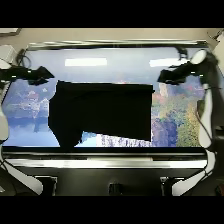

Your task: Fold the clothes and pants, and hang the long-sleeved shirts on hangers.

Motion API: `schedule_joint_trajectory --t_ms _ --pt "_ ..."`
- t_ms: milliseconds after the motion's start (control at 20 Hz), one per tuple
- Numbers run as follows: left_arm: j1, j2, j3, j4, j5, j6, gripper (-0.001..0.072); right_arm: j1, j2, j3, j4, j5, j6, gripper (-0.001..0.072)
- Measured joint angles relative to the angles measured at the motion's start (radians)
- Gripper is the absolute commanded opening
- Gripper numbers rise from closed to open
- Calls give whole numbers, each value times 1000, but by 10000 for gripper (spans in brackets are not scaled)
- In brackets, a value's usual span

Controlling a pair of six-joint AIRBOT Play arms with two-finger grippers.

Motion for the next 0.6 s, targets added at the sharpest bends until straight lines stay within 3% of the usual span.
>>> schedule_joint_trajectory --t_ms 250,600 --pt "92 185 -163 12 -172 -28 581 -148 165 -339 140 127 -92 543" --pt "143 456 -503 17 -228 -8 581 -192 431 -1048 283 16 -231 544"
